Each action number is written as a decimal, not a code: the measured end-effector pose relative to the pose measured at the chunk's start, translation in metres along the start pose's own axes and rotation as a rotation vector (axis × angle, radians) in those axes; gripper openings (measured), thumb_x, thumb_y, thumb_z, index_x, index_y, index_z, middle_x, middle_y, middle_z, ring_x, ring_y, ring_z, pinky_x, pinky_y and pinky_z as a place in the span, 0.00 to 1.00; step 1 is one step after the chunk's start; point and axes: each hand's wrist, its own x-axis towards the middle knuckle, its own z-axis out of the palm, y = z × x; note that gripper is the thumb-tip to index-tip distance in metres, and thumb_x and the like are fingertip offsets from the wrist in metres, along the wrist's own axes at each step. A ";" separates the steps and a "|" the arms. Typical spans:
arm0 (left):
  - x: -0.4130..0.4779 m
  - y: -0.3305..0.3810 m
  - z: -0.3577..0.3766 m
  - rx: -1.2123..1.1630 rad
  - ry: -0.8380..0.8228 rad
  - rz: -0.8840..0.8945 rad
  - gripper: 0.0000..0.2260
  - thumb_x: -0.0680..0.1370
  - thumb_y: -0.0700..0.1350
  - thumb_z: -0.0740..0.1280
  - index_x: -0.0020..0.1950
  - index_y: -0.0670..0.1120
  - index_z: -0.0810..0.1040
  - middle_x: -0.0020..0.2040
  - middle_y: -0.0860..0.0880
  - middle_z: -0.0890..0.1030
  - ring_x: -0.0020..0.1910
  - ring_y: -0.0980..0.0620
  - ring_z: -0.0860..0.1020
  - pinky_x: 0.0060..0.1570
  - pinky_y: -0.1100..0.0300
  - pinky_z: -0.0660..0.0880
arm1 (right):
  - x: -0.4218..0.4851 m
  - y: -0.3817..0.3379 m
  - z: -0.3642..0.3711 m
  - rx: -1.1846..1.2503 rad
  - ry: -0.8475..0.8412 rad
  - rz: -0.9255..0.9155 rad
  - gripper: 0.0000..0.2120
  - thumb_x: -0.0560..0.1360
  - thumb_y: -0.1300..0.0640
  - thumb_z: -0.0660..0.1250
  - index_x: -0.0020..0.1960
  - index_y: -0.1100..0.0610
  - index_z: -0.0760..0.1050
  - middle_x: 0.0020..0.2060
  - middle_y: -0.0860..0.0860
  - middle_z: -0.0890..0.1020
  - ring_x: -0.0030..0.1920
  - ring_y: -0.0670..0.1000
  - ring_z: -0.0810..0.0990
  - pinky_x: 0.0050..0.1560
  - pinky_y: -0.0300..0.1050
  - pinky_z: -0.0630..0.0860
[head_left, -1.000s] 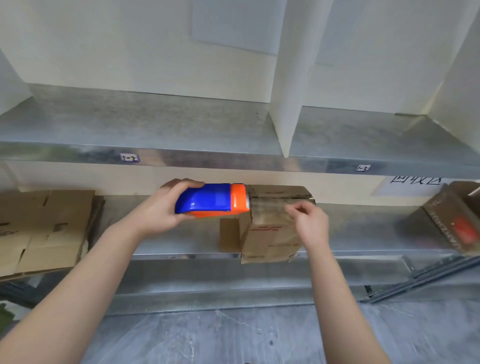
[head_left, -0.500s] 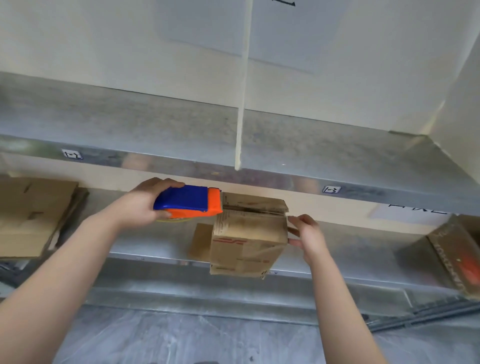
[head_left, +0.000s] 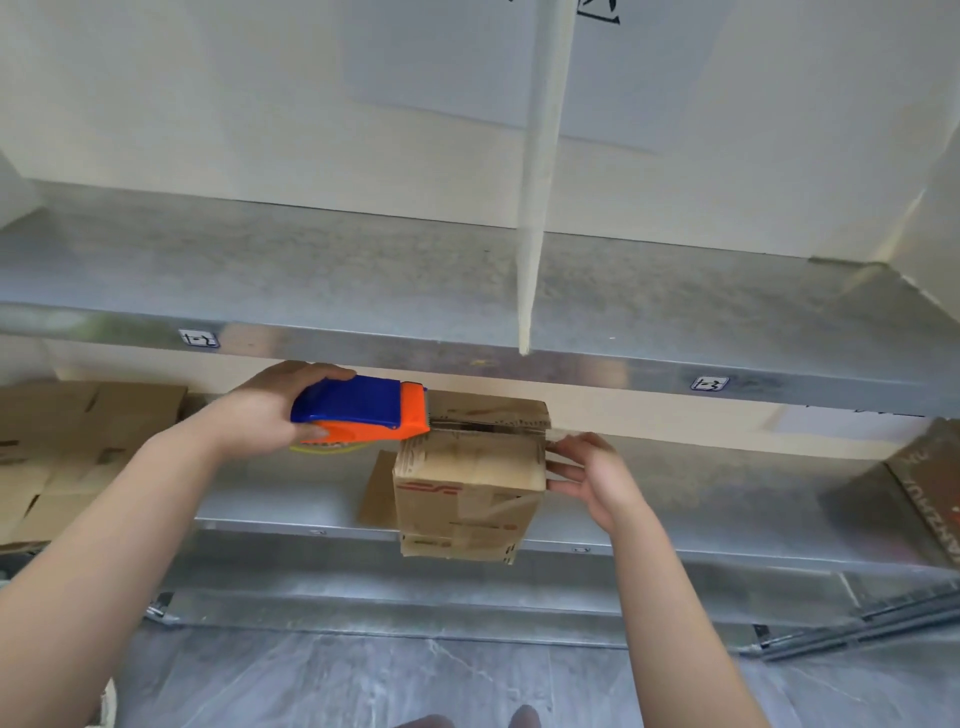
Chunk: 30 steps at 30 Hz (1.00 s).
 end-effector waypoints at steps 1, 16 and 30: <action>-0.001 -0.005 -0.004 -0.007 -0.008 -0.015 0.33 0.69 0.42 0.77 0.64 0.65 0.66 0.65 0.51 0.75 0.61 0.52 0.73 0.59 0.59 0.69 | -0.001 0.001 0.006 0.005 -0.006 0.000 0.04 0.81 0.61 0.60 0.49 0.60 0.68 0.51 0.59 0.80 0.51 0.62 0.80 0.43 0.54 0.81; 0.016 -0.031 -0.002 -0.041 -0.174 -0.093 0.32 0.70 0.42 0.76 0.62 0.69 0.65 0.66 0.56 0.73 0.62 0.55 0.73 0.61 0.60 0.68 | 0.015 0.027 0.021 -0.044 0.160 0.005 0.07 0.82 0.61 0.58 0.46 0.62 0.69 0.46 0.59 0.81 0.45 0.56 0.83 0.36 0.43 0.80; 0.004 -0.034 0.009 -0.087 -0.051 -0.037 0.41 0.70 0.42 0.77 0.57 0.84 0.58 0.65 0.55 0.73 0.63 0.54 0.71 0.63 0.59 0.66 | 0.025 0.049 0.018 -0.464 0.355 -0.189 0.12 0.72 0.58 0.73 0.50 0.52 0.72 0.46 0.49 0.80 0.50 0.53 0.81 0.50 0.50 0.80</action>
